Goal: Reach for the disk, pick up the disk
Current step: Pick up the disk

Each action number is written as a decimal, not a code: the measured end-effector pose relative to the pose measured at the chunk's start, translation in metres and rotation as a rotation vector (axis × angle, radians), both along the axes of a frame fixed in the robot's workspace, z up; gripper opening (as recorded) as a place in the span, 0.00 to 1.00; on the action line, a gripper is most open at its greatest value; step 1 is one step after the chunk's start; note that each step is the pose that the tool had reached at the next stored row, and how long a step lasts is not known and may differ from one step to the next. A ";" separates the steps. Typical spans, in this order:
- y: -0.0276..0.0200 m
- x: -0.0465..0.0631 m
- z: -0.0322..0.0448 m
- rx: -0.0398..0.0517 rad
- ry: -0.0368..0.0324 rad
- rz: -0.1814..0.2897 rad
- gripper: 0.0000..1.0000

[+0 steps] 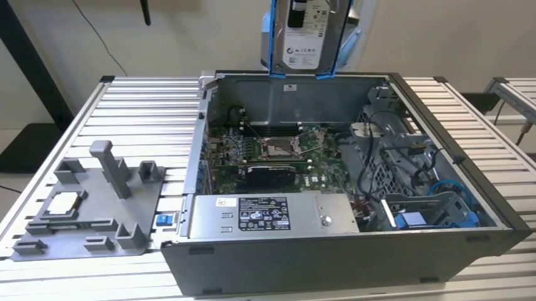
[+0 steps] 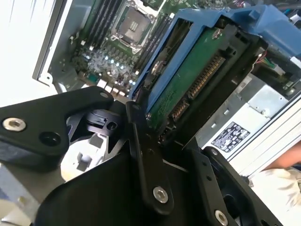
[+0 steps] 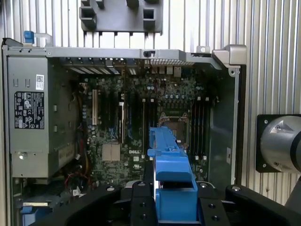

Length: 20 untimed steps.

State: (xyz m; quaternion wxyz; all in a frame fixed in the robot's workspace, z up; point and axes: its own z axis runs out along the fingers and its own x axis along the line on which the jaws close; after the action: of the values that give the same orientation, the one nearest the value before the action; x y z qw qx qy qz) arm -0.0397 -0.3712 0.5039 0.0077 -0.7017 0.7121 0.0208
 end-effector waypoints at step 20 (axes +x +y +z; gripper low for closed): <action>0.0000 0.053 0.0000 0.0001 0.0019 0.000 0.00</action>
State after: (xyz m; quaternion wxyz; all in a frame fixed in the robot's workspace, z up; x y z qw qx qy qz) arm 0.0138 -0.3712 0.5039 0.0071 -0.7017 0.7121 0.0215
